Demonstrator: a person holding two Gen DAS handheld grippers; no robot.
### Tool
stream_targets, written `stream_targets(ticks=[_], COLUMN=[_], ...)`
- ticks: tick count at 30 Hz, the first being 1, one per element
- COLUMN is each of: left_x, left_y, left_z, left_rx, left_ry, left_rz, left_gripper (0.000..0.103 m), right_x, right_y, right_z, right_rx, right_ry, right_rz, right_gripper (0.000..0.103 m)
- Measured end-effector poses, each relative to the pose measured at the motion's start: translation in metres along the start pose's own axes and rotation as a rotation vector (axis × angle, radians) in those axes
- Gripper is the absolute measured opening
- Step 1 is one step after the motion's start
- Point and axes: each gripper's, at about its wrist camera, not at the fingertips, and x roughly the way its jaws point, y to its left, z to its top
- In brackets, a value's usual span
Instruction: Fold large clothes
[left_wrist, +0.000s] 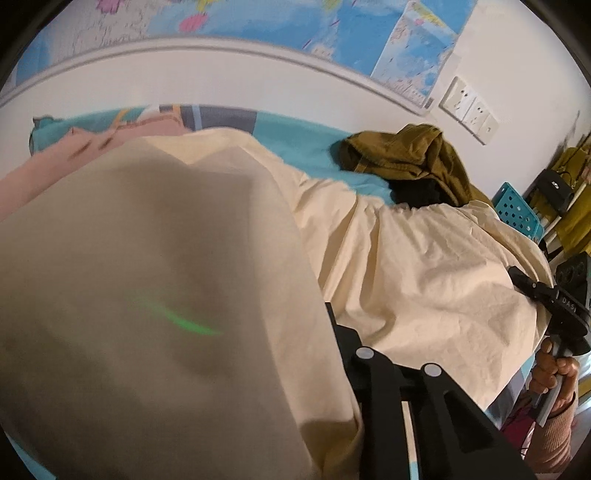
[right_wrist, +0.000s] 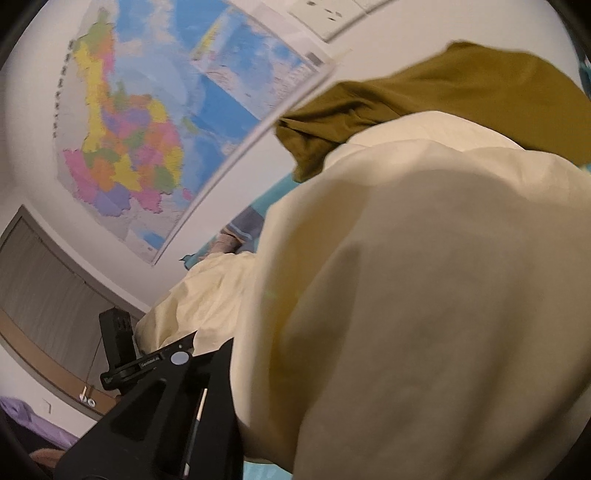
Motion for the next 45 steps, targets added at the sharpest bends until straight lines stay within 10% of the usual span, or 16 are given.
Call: stream_targets(ticks=[25, 45], left_x=[-0.096, -0.182], left_y=[0.004, 0.095], left_z=[0.058, 0.133], left_rx=[0.103, 0.036], left_ry=[-0.203, -0.396], left_rz=[0.003, 0.340], left_gripper=[0.017, 0.017], right_x=[-0.010, 0.135], right_y=[0.135, 0.248], right_z=[0.061, 0.115], right_rx=[-0.275, -0.395], right_ry=[-0.097, -0.021], right_rz=[0.125, 0.338], right_gripper=[0.010, 0.010])
